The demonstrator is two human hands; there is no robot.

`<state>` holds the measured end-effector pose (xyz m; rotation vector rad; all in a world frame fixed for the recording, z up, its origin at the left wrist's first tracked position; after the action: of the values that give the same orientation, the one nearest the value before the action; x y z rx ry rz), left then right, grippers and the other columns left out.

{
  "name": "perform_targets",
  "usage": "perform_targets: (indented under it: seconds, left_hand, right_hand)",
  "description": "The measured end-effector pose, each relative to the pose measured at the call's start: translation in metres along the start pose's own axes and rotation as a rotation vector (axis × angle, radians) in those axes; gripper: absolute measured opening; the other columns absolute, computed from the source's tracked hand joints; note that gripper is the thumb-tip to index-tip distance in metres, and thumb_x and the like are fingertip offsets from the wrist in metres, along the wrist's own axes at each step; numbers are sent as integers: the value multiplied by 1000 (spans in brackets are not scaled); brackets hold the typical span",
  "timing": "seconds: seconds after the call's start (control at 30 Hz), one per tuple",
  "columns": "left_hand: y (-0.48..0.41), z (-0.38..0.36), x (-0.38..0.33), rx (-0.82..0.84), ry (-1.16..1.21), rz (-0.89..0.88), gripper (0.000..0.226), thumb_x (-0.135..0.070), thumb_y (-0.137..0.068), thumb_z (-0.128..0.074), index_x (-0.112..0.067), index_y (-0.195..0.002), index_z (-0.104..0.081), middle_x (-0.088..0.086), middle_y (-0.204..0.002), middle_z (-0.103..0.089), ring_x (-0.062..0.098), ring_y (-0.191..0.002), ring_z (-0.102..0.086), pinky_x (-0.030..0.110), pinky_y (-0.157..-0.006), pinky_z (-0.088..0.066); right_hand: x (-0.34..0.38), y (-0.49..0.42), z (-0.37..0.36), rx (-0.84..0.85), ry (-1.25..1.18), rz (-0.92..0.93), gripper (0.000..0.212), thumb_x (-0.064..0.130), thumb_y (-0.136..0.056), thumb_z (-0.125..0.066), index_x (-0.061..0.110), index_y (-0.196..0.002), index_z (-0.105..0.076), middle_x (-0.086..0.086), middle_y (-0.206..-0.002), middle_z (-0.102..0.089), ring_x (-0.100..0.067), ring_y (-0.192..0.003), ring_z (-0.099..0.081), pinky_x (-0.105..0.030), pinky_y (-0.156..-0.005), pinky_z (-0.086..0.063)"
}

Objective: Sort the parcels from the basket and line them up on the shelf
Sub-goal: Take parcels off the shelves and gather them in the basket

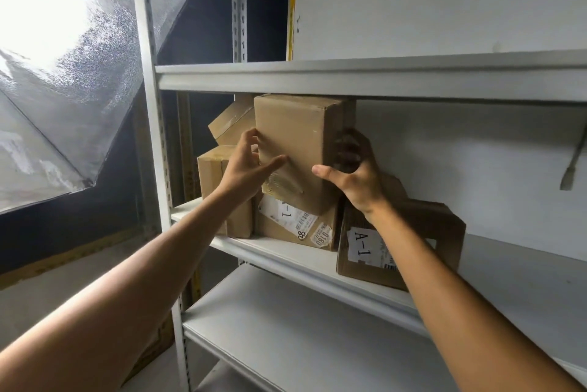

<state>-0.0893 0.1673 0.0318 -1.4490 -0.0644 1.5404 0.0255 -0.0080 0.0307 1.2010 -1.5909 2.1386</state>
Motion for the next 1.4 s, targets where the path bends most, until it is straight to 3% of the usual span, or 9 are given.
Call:
perform_targets:
  seconds: [0.23,0.43,0.57,0.8,0.97,1.03,1.2,1.3,1.4]
  left_hand:
    - [20,37,-3,52,4,-41,79,-25,-79,-75,-23,-142,-28,8,-138,-46,18,-104,-58,21,-74,-49]
    - [48,46,-7,93,70,-104,81,-28,-81,-71,-34,-145,-21,2,-148,-37,8,-116,-45,27,-91,-43]
    - [65,34,-19,104,161,-157,77,-25,-82,-71,-41,-140,-24,-14,-133,-42,-21,-98,-50,10,-79,-48]
    - [95,1,-53,92,192,-186,80,-37,-80,-71,-33,-147,-29,0,-141,-43,15,-124,-47,39,-97,-51]
    - [125,-40,-107,149,201,-281,77,-31,-84,-68,-33,-147,-24,-5,-141,-42,-7,-107,-46,8,-83,-46]
    - [143,-64,-128,205,232,-297,76,-31,-84,-68,-38,-143,-22,-6,-136,-46,-7,-102,-51,8,-78,-50]
    - [198,-134,-170,393,332,-254,80,-61,-70,-71,-61,-135,-25,-1,-144,-44,17,-127,-47,50,-100,-47]
    - [241,-183,-198,516,404,-215,84,-57,-67,-73,-52,-139,-29,-1,-144,-43,13,-123,-50,38,-99,-50]
    - [284,-232,-221,643,467,-176,91,-61,-60,-71,-48,-141,-32,0,-135,-49,14,-113,-57,28,-86,-55]
  right_hand:
    - [17,20,-22,6,-46,-72,63,26,-60,-87,20,-115,-57,-8,-113,-65,-16,-94,-67,-31,-81,-59]
    - [29,56,-30,1,-28,-47,42,40,-70,-76,36,-110,-62,-3,-111,-69,-19,-101,-67,-45,-88,-56]
    - [37,80,-21,-98,-33,-16,29,34,-82,-65,37,-110,-59,21,-101,-70,1,-99,-64,-18,-84,-53]
    - [63,120,33,-169,10,-57,73,31,-76,-76,35,-139,-39,5,-131,-56,-12,-117,-58,-26,-90,-54]
    - [86,159,88,-228,46,-54,70,25,-85,-74,34,-143,-35,11,-134,-52,-10,-115,-58,-20,-82,-55]
    - [95,179,120,-275,106,-72,69,30,-88,-70,39,-145,-32,14,-138,-49,-9,-117,-57,-18,-83,-54]
    - [115,244,212,-406,225,-150,70,40,-88,-66,40,-149,-31,8,-141,-48,-7,-116,-58,-13,-82,-52]
    - [130,293,265,-504,271,-198,67,39,-88,-66,41,-147,-33,14,-127,-53,1,-103,-59,-8,-73,-50]
    - [142,349,316,-609,292,-261,65,38,-88,-68,39,-144,-36,24,-118,-54,-1,-105,-60,-21,-83,-54]
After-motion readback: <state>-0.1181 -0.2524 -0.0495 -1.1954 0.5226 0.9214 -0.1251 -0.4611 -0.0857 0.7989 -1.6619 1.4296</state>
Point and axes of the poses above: each hand's wrist, its own y-axis away from the middle knuckle, its own z-axis out of the back of the hand, x = y × z, the point moved 6 cm from there along -y, towards the middle knuckle
